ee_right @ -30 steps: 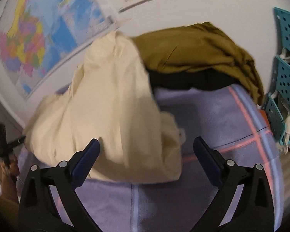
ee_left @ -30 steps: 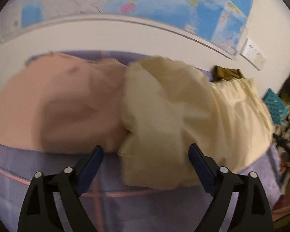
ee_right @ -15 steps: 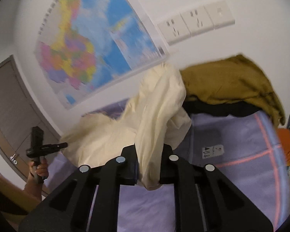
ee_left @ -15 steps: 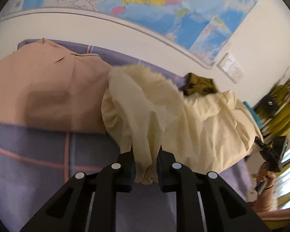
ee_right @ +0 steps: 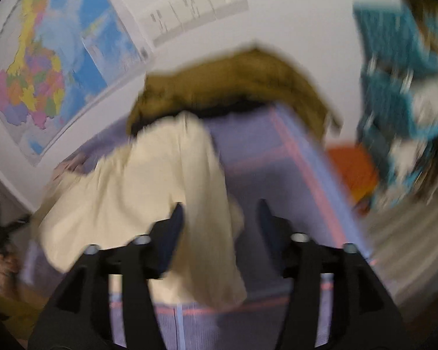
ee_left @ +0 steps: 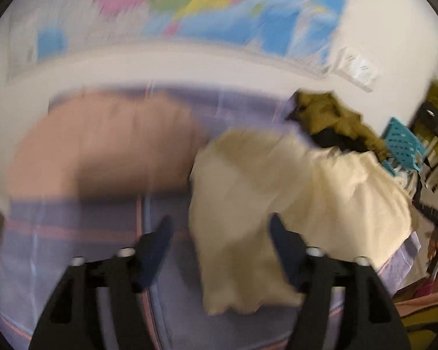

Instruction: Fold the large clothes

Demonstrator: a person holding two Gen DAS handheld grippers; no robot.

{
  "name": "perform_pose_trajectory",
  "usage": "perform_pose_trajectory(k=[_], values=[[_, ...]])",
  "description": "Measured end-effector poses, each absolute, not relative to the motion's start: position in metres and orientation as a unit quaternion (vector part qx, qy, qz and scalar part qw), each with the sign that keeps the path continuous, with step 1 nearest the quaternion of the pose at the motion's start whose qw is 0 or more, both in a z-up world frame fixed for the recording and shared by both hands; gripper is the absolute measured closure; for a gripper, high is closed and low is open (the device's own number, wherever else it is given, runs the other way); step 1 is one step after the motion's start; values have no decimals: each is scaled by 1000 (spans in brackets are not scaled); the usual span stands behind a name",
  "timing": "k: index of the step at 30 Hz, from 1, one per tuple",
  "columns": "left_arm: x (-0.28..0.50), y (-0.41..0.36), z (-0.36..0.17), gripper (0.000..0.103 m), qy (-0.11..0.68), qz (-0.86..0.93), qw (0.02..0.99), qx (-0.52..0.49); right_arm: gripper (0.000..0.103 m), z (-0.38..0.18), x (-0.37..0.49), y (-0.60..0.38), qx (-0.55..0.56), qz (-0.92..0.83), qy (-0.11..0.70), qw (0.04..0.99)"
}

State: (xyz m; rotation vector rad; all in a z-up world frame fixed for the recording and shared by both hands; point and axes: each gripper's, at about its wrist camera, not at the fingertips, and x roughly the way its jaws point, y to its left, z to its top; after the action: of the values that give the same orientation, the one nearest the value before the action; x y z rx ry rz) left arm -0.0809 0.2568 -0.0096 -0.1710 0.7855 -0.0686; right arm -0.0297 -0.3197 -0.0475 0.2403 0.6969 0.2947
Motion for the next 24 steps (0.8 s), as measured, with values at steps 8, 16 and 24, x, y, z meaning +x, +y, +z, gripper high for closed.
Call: perform_pose_trajectory(k=[8, 16, 24], values=[[-27, 207, -8, 21, 397, -104, 911, -22, 39, -31, 4, -211, 16, 266, 336, 903], [23, 164, -65, 33, 475, -109, 873, 27, 59, -67, 49, -141, -27, 306, 409, 859], [52, 157, -45, 95, 441, -120, 890, 5, 100, -53, 49, -162, 22, 287, 369, 884]])
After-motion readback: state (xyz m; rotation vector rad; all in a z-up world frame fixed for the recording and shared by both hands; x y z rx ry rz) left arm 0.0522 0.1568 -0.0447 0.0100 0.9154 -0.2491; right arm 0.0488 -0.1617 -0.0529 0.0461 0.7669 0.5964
